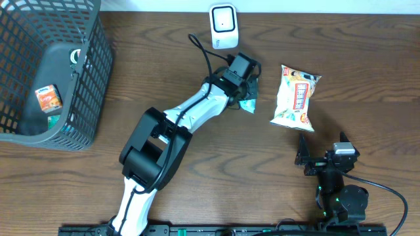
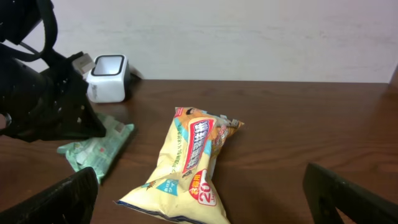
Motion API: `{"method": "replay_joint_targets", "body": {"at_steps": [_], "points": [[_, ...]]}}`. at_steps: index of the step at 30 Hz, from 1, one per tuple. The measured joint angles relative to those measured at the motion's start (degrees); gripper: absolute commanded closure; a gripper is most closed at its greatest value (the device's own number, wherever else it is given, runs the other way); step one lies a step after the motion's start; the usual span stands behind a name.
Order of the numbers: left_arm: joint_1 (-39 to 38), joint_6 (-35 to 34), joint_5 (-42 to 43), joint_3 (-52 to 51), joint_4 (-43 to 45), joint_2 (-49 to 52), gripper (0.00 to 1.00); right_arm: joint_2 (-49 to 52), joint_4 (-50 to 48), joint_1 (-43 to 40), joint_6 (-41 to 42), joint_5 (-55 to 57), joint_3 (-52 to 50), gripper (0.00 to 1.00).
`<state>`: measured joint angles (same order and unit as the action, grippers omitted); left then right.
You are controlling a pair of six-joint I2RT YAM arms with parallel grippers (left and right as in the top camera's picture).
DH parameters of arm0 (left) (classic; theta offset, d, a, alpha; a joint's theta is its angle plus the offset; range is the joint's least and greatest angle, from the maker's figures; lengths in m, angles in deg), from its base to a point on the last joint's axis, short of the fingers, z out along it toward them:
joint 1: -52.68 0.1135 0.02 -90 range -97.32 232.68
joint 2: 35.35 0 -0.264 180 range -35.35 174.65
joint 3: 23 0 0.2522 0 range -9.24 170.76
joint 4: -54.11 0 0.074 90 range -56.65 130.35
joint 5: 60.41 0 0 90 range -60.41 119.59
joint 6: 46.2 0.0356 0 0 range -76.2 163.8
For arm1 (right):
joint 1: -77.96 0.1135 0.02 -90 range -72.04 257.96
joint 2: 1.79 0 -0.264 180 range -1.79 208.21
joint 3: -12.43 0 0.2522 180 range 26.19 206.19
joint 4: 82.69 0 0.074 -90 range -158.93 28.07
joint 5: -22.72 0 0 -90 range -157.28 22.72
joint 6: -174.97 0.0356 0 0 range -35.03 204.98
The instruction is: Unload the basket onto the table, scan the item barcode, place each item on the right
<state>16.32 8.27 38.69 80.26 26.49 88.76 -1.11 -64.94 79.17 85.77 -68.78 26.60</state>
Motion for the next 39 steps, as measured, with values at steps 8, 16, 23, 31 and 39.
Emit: {"method": "replay_joint_targets", "body": {"at_steps": [8, 16, 23, 31, 39], "points": [[-0.15, -0.02, 1.36, 0.0, -0.92, -0.02, 0.92, 0.0, 0.0, 0.0, 0.0, 0.02, 0.0, 0.01], [-0.24, -0.68, 9.01, 0.0, 1.16, -0.31, 0.92, 0.0, 0.02, -0.02, 0.0, 0.02, 0.0, 0.01], [-0.24, -2.6, 13.7, 0.0, 1.22, -1.46, 0.57, 0.0, 0.02, 0.0, 0.0, 0.0, 0.0, 0.01], [0.61, -3.28, 19.3, 0.0, 2.51, -2.49, 0.56, 0.0, 0.0, 0.0, 0.0, 0.0, 0.0, 0.01], [6.67, 2.97, 21.03, 0.0, 2.4, -12.26, 0.44, 0.0, 0.0, 0.0, 0.0, 0.0, 0.0, 0.01]]}}
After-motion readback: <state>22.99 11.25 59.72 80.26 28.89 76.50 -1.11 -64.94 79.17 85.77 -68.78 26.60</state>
